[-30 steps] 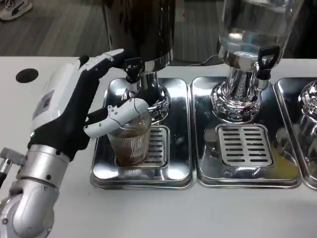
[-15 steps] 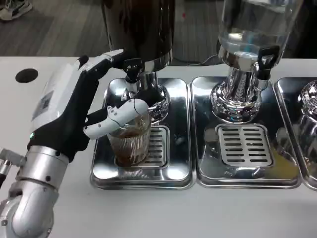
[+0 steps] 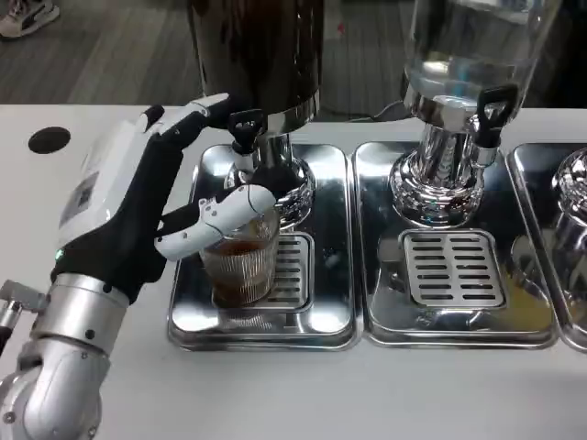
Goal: Grasp the cup under the faucet to collect the drink, then remove the cup.
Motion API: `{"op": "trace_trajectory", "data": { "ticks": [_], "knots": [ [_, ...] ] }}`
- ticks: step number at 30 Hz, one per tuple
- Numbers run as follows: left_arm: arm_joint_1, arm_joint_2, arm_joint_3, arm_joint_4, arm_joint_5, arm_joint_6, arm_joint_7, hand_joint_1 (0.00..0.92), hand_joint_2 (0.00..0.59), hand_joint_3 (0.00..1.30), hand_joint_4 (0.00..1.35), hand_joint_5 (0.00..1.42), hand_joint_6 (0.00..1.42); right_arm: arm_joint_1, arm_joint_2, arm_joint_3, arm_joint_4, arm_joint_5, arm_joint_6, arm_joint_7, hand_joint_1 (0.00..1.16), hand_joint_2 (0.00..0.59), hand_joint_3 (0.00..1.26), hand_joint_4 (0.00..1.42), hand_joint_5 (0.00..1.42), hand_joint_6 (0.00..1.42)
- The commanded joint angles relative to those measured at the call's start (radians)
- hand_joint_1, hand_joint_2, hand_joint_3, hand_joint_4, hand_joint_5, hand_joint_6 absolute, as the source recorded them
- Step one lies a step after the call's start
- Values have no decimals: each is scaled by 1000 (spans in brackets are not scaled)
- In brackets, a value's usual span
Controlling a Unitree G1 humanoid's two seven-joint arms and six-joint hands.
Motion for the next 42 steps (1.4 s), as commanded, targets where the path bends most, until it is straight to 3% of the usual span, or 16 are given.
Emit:
{"op": "trace_trajectory", "data": {
  "ticks": [1, 14, 18, 21, 30, 36, 39, 42],
  "knots": [
    [17, 3, -8, -16, 15, -15, -6, 118, 62, 282, 318, 140, 0, 5, 2, -10, -7, 14, -11, 5, 652, 586, 458, 365, 313, 220],
    [12, 1, -5, -7, 9, -17, -3, 111, 63, 282, 286, 135, 0, 3, 3, -12, -14, 15, -5, 9, 652, 586, 458, 365, 313, 220],
    [17, -2, -9, 0, 7, -23, 0, 92, 52, 92, 9, 56, 0, 0, 3, -11, -15, 13, -2, 10, 652, 586, 458, 365, 313, 220],
    [22, -2, -10, 3, 4, -29, 2, 77, 47, 3, 0, 29, 0, -2, 4, -11, -14, 13, -1, 11, 652, 586, 458, 365, 313, 220],
    [68, 2, 31, 21, -37, -68, 3, 3, 0, 0, 0, 0, 0, -9, 6, -8, -10, 9, -1, 15, 652, 586, 458, 365, 313, 220],
    [150, 45, 111, 33, -110, -146, -18, 0, 0, 0, 0, 0, 0, -12, 12, -4, -4, 3, -4, 13, 652, 586, 458, 365, 313, 220],
    [177, 88, 147, 43, -147, -191, -57, 0, 0, 0, 0, 0, 0, -15, 14, -1, -1, 2, -3, 12, 652, 586, 458, 365, 313, 220],
    [208, 200, 197, 61, -210, -243, -175, 0, 0, 0, 0, 0, 0, -23, 18, 5, -1, 1, 3, 14, 660, 583, 458, 377, 324, 221]
  ]
}}
